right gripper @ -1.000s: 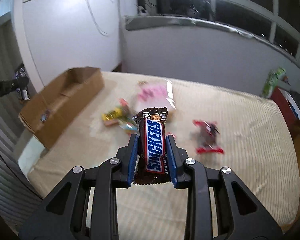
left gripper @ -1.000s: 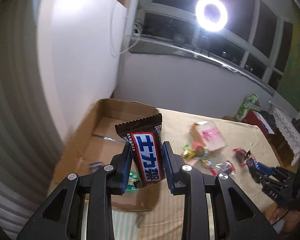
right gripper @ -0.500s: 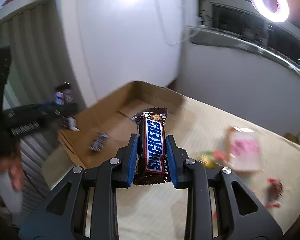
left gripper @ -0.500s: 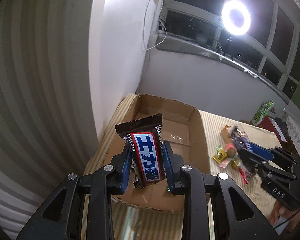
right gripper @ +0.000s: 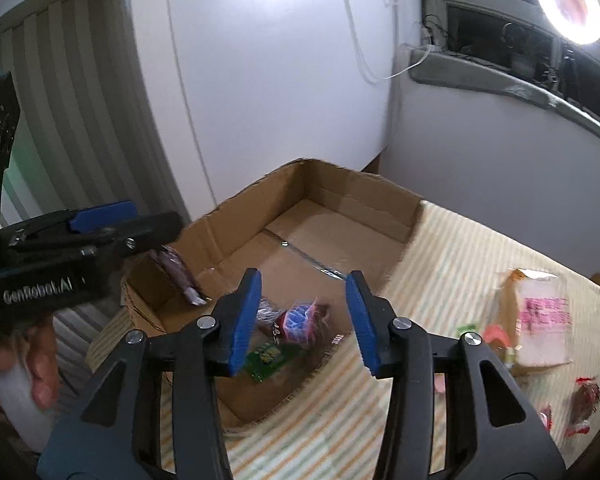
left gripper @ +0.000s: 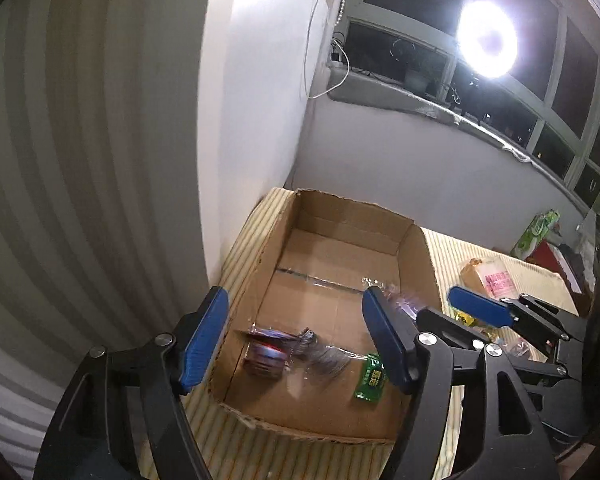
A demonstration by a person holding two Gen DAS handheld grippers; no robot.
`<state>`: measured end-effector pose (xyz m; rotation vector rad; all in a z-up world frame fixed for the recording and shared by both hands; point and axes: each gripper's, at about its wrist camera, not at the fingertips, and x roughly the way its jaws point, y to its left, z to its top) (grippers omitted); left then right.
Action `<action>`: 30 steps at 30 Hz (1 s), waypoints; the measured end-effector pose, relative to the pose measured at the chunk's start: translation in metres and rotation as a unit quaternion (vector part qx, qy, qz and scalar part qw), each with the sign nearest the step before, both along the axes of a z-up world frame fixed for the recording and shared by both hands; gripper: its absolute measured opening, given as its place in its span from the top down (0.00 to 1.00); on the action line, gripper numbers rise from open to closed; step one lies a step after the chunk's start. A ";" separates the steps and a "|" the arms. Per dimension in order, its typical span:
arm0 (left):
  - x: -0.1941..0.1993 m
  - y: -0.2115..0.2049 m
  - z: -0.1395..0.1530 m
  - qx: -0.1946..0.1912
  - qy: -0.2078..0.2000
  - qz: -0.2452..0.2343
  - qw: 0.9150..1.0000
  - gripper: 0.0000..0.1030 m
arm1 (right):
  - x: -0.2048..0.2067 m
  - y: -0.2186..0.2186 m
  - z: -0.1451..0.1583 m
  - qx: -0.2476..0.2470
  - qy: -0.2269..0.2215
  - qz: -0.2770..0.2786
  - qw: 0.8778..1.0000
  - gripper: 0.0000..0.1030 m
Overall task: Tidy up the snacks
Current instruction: 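Grasp the small green candy with the left tool while the right tool grasps the brownie bag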
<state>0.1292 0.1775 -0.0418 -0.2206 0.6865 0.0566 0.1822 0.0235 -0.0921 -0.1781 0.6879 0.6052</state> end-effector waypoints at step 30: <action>0.011 -0.207 -0.038 0.026 0.072 -0.216 0.973 0.33 | -0.024 -0.261 -0.042 -0.023 0.052 -0.185 0.981 0.55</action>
